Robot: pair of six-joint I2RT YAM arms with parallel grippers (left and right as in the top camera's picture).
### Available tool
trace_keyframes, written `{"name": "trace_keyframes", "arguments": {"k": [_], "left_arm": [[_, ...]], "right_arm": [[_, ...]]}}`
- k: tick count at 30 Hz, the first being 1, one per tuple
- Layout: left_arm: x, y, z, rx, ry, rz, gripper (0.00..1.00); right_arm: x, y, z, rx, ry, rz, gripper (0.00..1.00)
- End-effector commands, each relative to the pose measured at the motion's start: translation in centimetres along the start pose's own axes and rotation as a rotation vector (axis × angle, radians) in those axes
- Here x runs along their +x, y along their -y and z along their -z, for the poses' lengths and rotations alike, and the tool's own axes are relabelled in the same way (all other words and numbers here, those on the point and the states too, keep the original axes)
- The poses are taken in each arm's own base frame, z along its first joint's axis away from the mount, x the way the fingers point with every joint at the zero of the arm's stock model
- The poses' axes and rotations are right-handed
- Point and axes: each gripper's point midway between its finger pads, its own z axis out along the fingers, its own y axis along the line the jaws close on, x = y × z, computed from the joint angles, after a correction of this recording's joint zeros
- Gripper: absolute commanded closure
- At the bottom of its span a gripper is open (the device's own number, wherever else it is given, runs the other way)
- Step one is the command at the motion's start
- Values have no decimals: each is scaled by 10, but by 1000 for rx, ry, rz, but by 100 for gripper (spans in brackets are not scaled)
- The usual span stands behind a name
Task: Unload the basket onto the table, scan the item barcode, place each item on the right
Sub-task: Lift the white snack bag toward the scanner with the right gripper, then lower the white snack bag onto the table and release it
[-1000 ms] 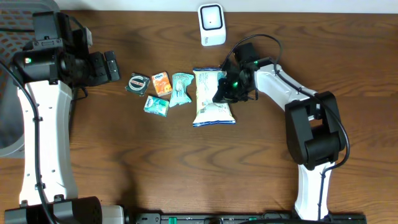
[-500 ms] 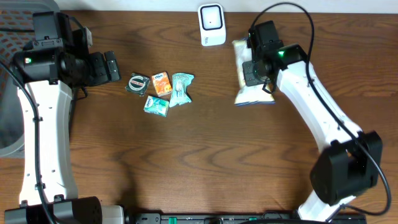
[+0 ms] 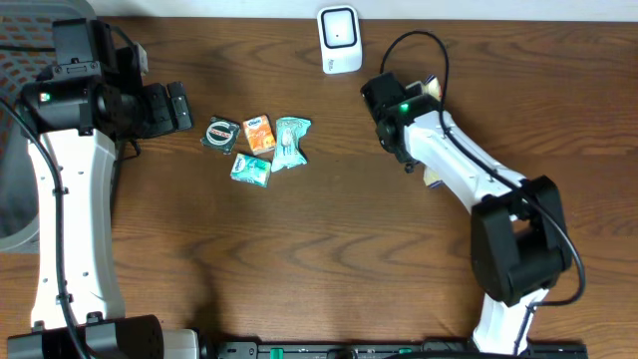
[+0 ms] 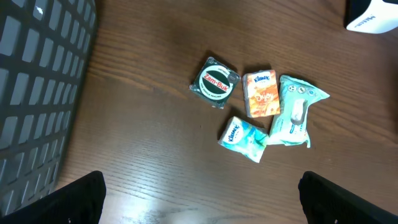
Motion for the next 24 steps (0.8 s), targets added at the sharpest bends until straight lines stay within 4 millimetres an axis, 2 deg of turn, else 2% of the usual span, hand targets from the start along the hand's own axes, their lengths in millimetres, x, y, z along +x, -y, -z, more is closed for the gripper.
{"name": "trace_keyframes", "arguments": {"k": [1,5,6,8,10,11,12,13,14,15,18,22,24], "left_arm": [[1,-1,-2,-3,-6,10,2],[1,-1,-2,-3,-6,10,2],[1,-1,-2,-3,-6,10,2],[1,-1,-2,-3,-6,10,2],[1,-1,-2,-3,-6,10,2],[1,-1,-2,-3,-6,10,2],[1,-1,-2,-3,-6,10,2],[1,-1,-2,-3,-6,10,2],[1,-1,-2,-3,-6,10,2],[1,-1,-2,-3,-6,10,2],[1,-1,-2,-3,-6,10,2],[1,-1,-2,-3,-6,10,2],[1,-1,-2,-3,-6,10,2]], "right_arm": [[3,-27,2,-91,-10,31,91],[4,-58,15,-222,-7,53,70],[4,-64,18,-241,-3,62,59],[4,-83,32,-300,11,90,55],[2,-104,51,-384,27,102,57],[-1,-112,63,-416,42,111,62],[-4,-115,69,-422,54,117,74],[-7,-116,76,-417,70,119,91],[-12,-115,82,-401,89,116,99],[-18,-112,88,-374,115,111,99],[-25,-102,88,-324,136,86,99],[-25,-80,71,-284,97,26,99],[-23,-54,55,-203,66,2,99]]}}
